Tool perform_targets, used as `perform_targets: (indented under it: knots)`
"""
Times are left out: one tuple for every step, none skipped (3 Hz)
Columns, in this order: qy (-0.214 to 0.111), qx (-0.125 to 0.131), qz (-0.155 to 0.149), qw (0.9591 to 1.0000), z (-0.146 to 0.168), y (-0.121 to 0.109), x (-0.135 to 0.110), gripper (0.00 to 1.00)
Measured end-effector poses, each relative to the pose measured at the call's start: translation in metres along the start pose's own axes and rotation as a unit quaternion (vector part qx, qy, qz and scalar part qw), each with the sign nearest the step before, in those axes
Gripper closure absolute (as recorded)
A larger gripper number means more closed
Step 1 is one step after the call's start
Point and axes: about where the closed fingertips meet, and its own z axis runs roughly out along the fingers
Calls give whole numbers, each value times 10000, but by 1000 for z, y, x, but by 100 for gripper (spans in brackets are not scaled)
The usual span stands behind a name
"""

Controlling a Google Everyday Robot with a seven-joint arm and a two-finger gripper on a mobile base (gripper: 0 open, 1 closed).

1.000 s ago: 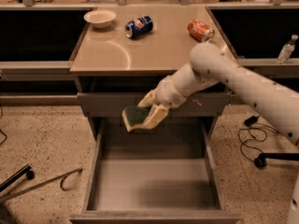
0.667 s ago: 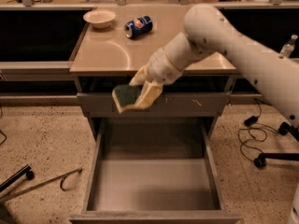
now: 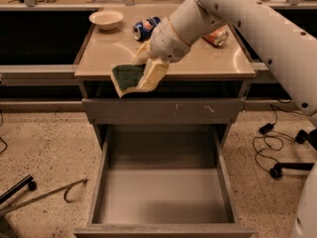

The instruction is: Pick sponge from middle drawer and place on counter

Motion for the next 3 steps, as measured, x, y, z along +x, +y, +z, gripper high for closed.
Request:
perform_targets:
  knots:
    - [173, 124, -41, 9998, -3, -22, 9, 100]
    - [512, 485, 125, 9974, -12, -63, 28, 100]
    - [894, 902, 488, 9907, -27, -102, 55, 100]
